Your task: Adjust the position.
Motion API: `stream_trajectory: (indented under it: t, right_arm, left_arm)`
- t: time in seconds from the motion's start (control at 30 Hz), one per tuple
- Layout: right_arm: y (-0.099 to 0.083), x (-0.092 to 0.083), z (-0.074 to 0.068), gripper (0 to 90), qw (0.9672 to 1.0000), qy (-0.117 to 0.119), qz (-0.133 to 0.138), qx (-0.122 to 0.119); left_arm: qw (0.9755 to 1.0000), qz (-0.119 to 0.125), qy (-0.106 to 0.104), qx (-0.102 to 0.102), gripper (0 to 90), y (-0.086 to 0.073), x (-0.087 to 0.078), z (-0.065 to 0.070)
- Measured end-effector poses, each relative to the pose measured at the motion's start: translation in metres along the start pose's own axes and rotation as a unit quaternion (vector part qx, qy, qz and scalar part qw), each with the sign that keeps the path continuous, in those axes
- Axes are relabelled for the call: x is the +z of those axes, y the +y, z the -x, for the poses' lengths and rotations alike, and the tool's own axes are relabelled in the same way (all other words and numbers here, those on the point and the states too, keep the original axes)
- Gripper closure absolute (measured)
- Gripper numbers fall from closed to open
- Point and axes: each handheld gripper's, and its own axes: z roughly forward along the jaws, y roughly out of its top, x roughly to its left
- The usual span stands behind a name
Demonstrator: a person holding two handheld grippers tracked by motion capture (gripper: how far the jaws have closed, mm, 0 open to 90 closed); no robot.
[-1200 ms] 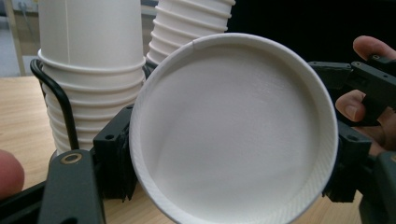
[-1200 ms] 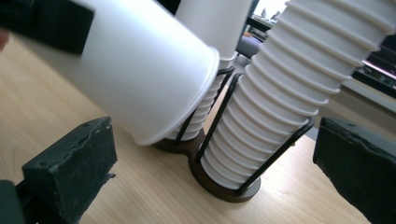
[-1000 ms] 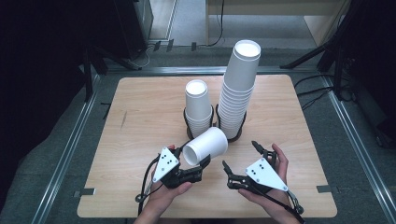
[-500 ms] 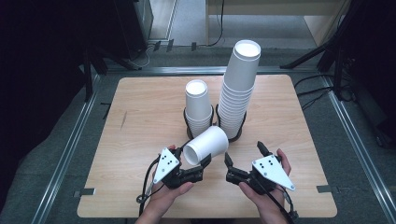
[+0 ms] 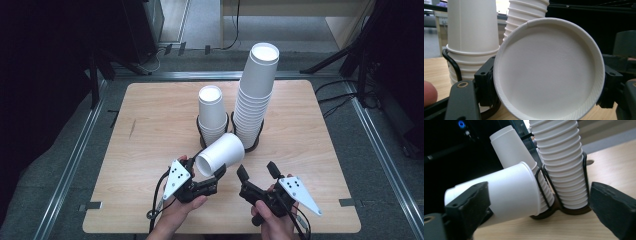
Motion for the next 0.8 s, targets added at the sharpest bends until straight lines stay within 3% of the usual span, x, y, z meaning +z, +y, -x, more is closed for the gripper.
stream_trajectory:
  t: [0.13,0.23,0.3,0.37,0.4,0.57,0.7,0.8]
  right_arm:
    - [-0.003,0.0,0.003,7.1,0.9978,0.015,-0.002,0.064]
    - [-0.007,0.001,0.005,7.2,0.9933,0.03,-0.005,0.112]
    - [-0.01,0.002,0.006,7.4,0.9885,0.037,-0.01,0.147]
    - [-0.012,0.004,0.007,9.6,0.9804,0.049,-0.027,0.189]
    - [-0.012,0.005,0.008,9.7,0.9748,0.055,-0.038,0.213]
    - [-0.01,0.005,0.008,9.7,0.9582,0.056,-0.054,0.275]
    - [-0.011,0.007,0.012,6.5,0.9406,0.059,-0.067,0.327]
    - [-0.012,0.008,0.014,3.0,0.9335,0.056,-0.067,0.348]
  left_arm:
    - [1.0,0.001,-0.001,0.001,23.4,-0.001,0.001,0.002]
    - [1.0,0.001,-0.003,0.001,23.5,-0.001,0.001,0.003]
    - [1.0,0.0,-0.007,0.0,23.6,-0.002,0.001,0.004]
    - [0.9999,-0.002,-0.01,-0.001,23.6,-0.003,0.001,0.005]
    - [0.9999,-0.003,-0.011,0.0,23.6,-0.003,0.001,0.005]
    - [0.9999,0.0,-0.017,0.001,23.6,-0.004,0.002,0.009]
    - [0.9998,0.0,-0.02,0.002,23.6,-0.006,0.003,0.011]
    - [0.9997,0.003,-0.025,0.001,23.6,-0.008,0.004,0.012]
